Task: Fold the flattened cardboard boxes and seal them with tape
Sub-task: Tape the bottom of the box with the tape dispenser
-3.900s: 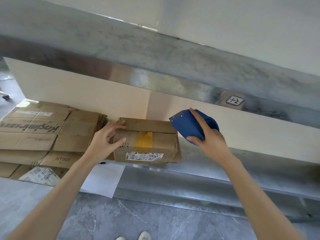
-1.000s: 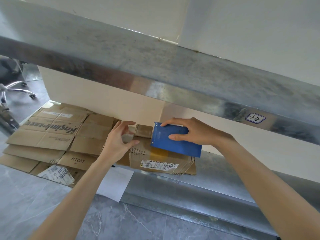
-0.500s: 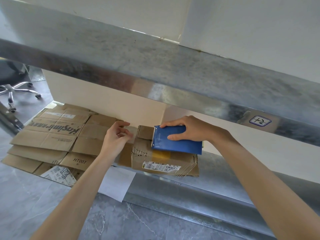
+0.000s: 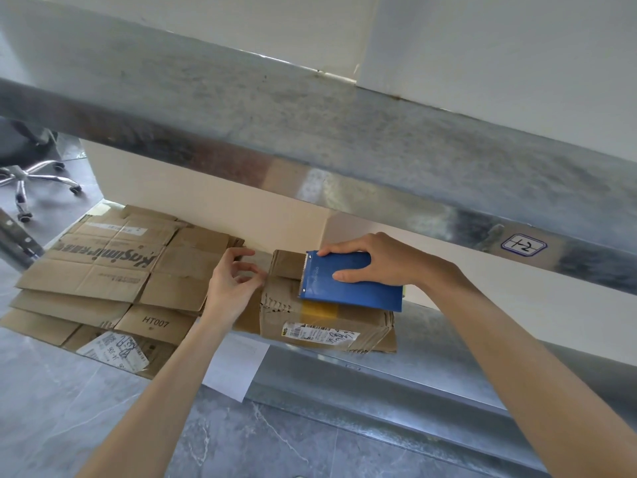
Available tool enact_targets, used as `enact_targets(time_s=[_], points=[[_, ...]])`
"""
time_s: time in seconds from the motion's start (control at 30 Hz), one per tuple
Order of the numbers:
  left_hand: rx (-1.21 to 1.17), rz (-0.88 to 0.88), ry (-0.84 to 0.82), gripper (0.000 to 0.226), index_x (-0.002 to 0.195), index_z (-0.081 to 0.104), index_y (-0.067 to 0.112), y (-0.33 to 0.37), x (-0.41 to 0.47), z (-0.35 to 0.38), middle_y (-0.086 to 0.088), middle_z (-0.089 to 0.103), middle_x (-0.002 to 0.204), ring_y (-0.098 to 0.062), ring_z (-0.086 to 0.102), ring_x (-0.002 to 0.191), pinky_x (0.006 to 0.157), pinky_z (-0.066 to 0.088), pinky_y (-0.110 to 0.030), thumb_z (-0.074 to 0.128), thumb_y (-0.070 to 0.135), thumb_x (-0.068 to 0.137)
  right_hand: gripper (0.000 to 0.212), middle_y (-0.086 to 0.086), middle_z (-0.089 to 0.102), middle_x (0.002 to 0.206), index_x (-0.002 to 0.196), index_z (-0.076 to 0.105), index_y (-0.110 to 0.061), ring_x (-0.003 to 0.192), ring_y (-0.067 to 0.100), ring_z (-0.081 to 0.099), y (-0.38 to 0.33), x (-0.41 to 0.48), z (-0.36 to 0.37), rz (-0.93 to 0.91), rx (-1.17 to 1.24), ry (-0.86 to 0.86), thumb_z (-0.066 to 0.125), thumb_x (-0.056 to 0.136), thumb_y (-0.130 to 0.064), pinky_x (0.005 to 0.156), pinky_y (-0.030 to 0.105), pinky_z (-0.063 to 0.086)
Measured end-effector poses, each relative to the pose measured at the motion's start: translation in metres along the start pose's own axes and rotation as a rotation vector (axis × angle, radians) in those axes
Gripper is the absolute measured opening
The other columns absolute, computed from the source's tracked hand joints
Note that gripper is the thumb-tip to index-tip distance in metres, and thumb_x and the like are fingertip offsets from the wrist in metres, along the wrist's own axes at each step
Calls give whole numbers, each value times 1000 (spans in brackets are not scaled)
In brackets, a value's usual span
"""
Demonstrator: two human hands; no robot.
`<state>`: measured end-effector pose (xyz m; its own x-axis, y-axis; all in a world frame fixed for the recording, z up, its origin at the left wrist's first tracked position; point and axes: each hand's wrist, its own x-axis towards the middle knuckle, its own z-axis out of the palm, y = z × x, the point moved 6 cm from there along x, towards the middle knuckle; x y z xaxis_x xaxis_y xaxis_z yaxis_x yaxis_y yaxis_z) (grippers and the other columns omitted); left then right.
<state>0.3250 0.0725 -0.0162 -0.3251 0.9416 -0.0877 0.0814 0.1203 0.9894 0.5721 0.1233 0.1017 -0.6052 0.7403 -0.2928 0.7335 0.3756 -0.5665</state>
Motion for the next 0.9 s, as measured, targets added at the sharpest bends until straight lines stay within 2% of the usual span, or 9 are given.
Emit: enact_targets(time_s=[0.1,0.2,0.27,0.33,0.5,0.63,0.73,0.8,0.9], points=[[81,78,49,34,111,61,23,2,-3,1,14,68,100,9,62,74,75,51,-18,76,7,84,41,-26,52,138,131,57,-52,112,-4,51,0,0,1,-5,6,5,67,92,-41,81,1,37],[159,144,99,30,107,63,22,3,-6,1,14,69,97,10,61,76,67,50,-10,78,12,83,41,-26,53,137,131,57,-53,109,-4,51,0,1,1,2,0,0,67,92,-42,78,3,38],[222,143,121,28,105,63,25,-1,-8,1,16,68,93,10,61,75,63,47,-10,79,19,83,41,-25,54,137,131,57,-52,110,-2,53,1,2,1,7,7,2,67,92,-43,80,5,39],[259,119,128,28,104,63,25,-9,-11,0,16,67,92,8,62,74,65,49,-15,80,23,83,41,-24,54,137,131,57,-52,110,-2,54,0,2,1,6,4,6,67,92,-44,81,7,40],[351,123,133,31,106,65,21,-20,-13,-1,11,70,96,-6,66,79,73,56,-31,82,25,81,42,-28,53,135,132,57,-52,104,-9,52,0,-1,2,11,9,13,68,92,-43,79,1,38],[341,192,191,25,100,62,33,-7,-12,-4,21,67,93,2,62,75,65,53,-25,79,27,83,43,-31,51,134,132,57,-51,110,-7,50,-1,-3,2,10,22,20,68,92,-41,83,3,37],[330,181,141,25,100,62,31,-6,-12,0,21,67,91,3,63,75,64,53,-24,79,30,83,43,-26,52,137,133,56,-50,113,-2,52,-2,-2,2,7,14,17,68,92,-42,89,10,41],[396,154,105,28,103,64,27,-9,-13,-4,20,66,90,-1,64,74,70,58,-32,81,27,81,43,-26,52,136,133,56,-50,113,-1,53,-1,-3,2,7,12,15,68,92,-42,90,12,42],[415,157,90,29,107,67,24,-2,-13,-19,15,69,96,-6,66,88,83,58,-42,79,18,81,43,-30,51,132,133,56,-51,111,-3,52,-2,-3,2,6,15,12,68,92,-42,85,6,39]])
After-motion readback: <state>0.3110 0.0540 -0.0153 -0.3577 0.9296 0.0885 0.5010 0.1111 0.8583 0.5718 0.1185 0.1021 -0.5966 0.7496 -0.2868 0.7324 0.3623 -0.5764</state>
